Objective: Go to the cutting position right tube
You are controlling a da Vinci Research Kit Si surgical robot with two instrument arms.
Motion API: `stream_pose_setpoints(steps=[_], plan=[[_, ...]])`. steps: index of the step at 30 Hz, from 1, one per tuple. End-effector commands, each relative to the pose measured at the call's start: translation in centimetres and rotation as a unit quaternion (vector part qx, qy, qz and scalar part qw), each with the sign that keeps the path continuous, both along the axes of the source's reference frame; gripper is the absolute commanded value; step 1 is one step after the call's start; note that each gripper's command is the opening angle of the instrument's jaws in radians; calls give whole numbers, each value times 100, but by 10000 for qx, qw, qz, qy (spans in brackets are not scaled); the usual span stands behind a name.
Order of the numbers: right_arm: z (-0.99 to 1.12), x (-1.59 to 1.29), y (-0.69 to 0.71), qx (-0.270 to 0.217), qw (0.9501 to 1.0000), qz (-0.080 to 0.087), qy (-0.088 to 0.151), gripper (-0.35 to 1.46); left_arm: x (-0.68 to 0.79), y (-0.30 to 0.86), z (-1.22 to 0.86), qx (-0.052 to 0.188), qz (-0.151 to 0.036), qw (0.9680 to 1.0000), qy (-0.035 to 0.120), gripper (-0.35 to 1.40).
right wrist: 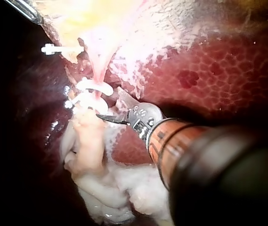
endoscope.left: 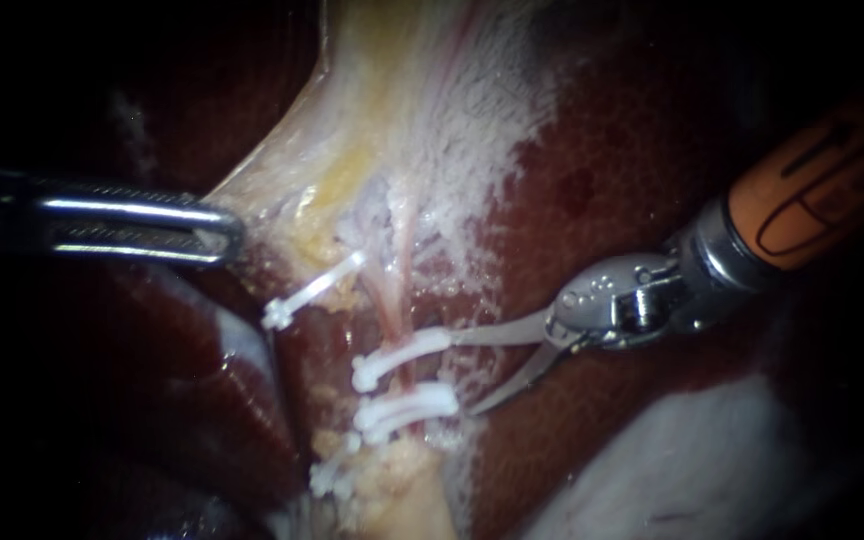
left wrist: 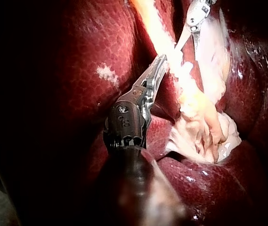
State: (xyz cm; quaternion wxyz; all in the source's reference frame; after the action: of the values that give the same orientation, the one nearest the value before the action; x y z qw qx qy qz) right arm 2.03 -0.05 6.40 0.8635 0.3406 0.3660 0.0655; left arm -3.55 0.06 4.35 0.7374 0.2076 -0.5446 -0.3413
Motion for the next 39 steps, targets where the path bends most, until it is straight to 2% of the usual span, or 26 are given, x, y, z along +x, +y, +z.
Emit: stream_pose_setpoints(steps=[1, 9, 14, 23, 30, 32, 39], plan=[[1, 2, 1, -1, 10000, 3, -8, 83, 0, 0, 0, 0, 1, 10000, 1, -35], [10, 13, -2, 151, 9999, 39, -49, 78, 0, 0, 0, 0, 0, 10000, 1, -35], [10, 16, -3, 374, 9993, 66, 70, 69, 0, 0, 0, 0, 0, 10000, 2, -35], [6, 21, -7, 688, 9974, -56, 228, 59, 0, 0, 0, -1, -1, 10000, 2, -35], [4, 29, -9, 747, 9967, -62, 302, 58, -1, 0, 1, -2, -3, 10000, 3, -35], [4, 32, -9, 767, 9964, -71, 348, 48, -1, 0, 1, -2, -3, 10000, 4, -35], [4, 35, -9, 803, 9960, -110, 377, 38, -2, 0, 1, -2, -3, 10000, 4, -35]])
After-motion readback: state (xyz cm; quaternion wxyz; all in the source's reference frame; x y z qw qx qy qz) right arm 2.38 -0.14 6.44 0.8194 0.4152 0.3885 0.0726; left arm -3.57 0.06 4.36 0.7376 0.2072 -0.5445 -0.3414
